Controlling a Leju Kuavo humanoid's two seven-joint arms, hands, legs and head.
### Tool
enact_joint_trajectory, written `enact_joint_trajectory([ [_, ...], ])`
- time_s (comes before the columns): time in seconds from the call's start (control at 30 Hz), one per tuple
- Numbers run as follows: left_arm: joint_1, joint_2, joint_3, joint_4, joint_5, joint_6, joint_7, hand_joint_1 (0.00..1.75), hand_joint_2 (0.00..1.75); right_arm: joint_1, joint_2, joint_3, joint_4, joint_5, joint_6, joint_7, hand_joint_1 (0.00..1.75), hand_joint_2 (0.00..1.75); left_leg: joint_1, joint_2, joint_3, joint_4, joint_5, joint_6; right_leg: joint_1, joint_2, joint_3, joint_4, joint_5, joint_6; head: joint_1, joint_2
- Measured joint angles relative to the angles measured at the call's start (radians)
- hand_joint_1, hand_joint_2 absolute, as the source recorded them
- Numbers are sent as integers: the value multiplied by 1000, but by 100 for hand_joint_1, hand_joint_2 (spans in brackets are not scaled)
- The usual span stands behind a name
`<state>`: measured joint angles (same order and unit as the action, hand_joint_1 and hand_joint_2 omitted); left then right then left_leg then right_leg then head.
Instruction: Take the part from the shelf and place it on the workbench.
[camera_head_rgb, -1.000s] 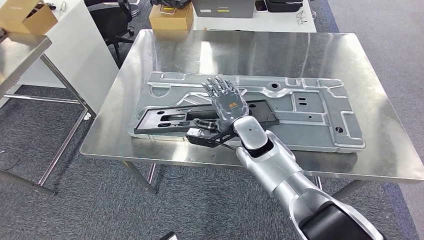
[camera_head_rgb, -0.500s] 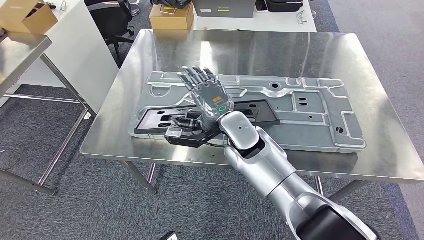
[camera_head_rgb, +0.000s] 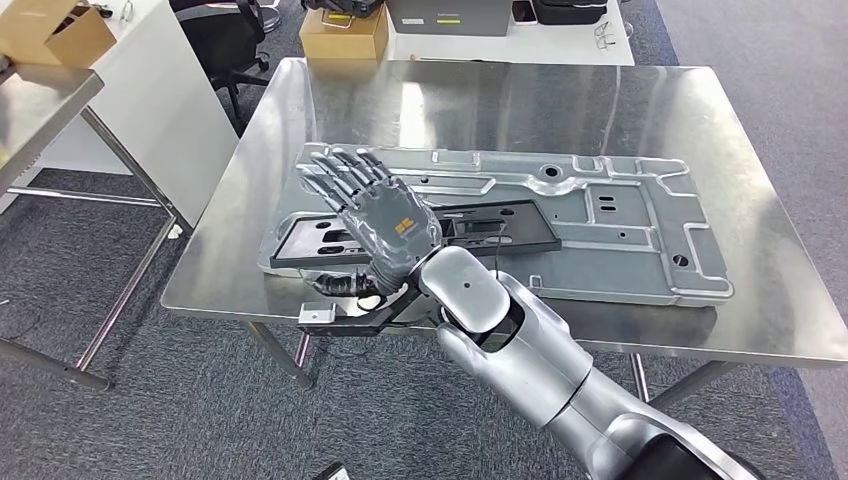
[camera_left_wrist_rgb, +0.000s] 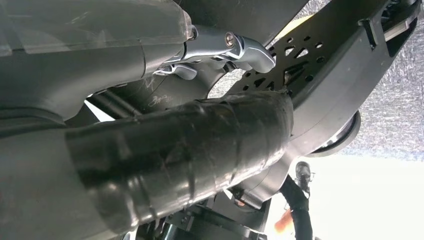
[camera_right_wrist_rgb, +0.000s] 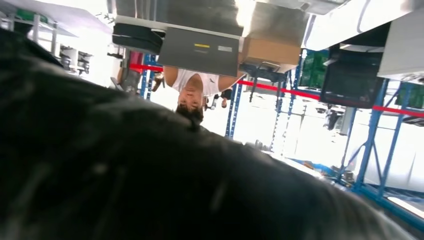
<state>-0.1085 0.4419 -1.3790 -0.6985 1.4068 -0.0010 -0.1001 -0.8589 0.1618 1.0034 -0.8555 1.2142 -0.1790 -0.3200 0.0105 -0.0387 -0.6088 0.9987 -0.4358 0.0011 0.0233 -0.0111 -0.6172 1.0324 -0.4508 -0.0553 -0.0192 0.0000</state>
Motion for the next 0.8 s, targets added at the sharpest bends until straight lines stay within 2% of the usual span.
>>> enact_joint_trajectory([
  [0.13,-1,9,-3,-12,1,0,-1,0,0,2,-5,12,-8,-7,2,2,0,0,-2,0,3,2,1,8,-1,0,2,-2,1,6,0,0],
  [0.17,-1,9,-3,-15,2,-1,-1,0,0,2,-6,13,-9,-11,2,2,0,0,3,0,9,-5,7,9,0,0,3,-2,-1,9,0,0],
  [0.23,-2,9,-5,-20,2,-2,-1,0,0,1,-8,15,-9,-18,2,1,0,0,14,1,20,-22,18,11,0,3,-5,24,-27,23,1,0],
  [0.27,-3,8,-7,-23,2,-2,-1,0,0,2,-11,17,-9,-20,2,1,0,0,21,1,23,-28,22,11,-4,5,-22,66,-56,31,1,0],
  [0.33,-5,9,-10,-25,2,-2,-1,0,0,5,-18,22,-9,-21,2,0,0,0,27,1,22,-28,23,11,-20,7,-76,191,-118,50,2,0],
  [0.37,-5,9,-12,-27,2,-2,-1,0,0,7,-22,24,-8,-22,3,0,0,0,32,0,19,-25,23,9,-30,7,-99,242,-133,60,2,0],
  [0.4,-6,10,-13,-28,2,-2,-1,0,0,9,-25,26,-8,-23,4,0,0,0,38,-2,16,-21,22,6,-39,7,-107,259,-128,69,2,0],
  [0.43,-6,10,-13,-29,2,-2,-1,0,0,9,-28,28,-8,-25,5,-1,0,0,45,-3,13,-15,19,-1,-49,7,-95,237,-105,80,2,0],
  [0.47,-7,11,-14,-30,3,-2,-1,0,0,9,-29,29,-8,-28,8,-1,0,0,53,-5,9,-7,16,-10,-60,6,-64,179,-70,91,2,0],
  [0.5,-7,13,-14,-31,3,-2,-1,0,0,8,-30,30,-8,-31,10,-1,0,0,60,-7,4,1,12,-21,-65,8,-31,119,-49,102,3,0],
  [0.53,-7,14,-15,-32,4,-2,-1,0,0,7,-31,32,-8,-34,12,-1,0,0,64,-10,-2,9,9,-33,-66,12,-7,74,-31,105,4,0],
  [0.57,-7,16,-16,-33,4,-2,-1,0,0,7,-32,35,-9,-35,13,-1,0,0,65,-13,-6,16,7,-43,-65,16,6,50,-27,101,5,0],
  [0.63,-5,18,-18,-36,6,-3,2,0,0,6,-32,40,-9,-35,14,-1,0,0,64,-19,-14,18,12,-60,-60,24,-3,57,-29,77,6,0],
  [0.7,-2,19,-25,-41,9,-6,10,0,0,4,-31,44,-10,-35,15,-2,0,0,65,-12,-21,22,8,-67,-59,18,-12,57,-28,52,3,0],
  [0.73,0,19,-29,-43,12,-7,15,0,0,3,-31,45,-10,-35,15,-2,0,0,64,0,-30,43,-12,-66,-57,14,-18,54,-23,41,2,0],
  [0.8,0,21,-33,-46,15,-8,18,0,0,3,-31,45,-11,-36,17,-2,0,0,55,24,-69,144,-92,-56,-46,4,-29,48,-9,20,-1,0],
])
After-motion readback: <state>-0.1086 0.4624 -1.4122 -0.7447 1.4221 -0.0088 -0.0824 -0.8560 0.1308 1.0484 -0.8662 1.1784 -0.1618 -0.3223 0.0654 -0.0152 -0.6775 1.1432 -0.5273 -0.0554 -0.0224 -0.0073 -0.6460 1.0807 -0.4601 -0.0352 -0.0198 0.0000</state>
